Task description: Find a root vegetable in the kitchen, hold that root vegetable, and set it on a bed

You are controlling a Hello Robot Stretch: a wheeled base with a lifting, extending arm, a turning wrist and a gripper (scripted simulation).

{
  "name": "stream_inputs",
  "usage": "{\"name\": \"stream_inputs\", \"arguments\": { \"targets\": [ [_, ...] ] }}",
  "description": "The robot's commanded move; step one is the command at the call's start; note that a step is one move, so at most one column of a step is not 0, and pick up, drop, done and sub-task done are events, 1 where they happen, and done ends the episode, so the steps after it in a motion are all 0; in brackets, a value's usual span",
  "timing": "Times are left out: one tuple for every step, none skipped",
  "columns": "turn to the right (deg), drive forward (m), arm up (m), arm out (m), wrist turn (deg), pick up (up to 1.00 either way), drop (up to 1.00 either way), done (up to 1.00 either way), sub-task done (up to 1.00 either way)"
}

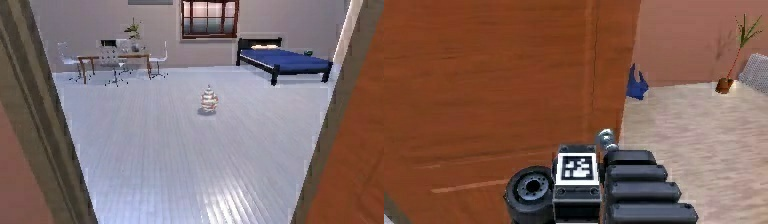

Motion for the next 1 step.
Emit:
{"name": "stream_inputs", "arguments": {
  "targets": [
    [0.0,0.75,0.00,0.00,0.0,0.00,0.00,0.00,0.00]
  ]
}}
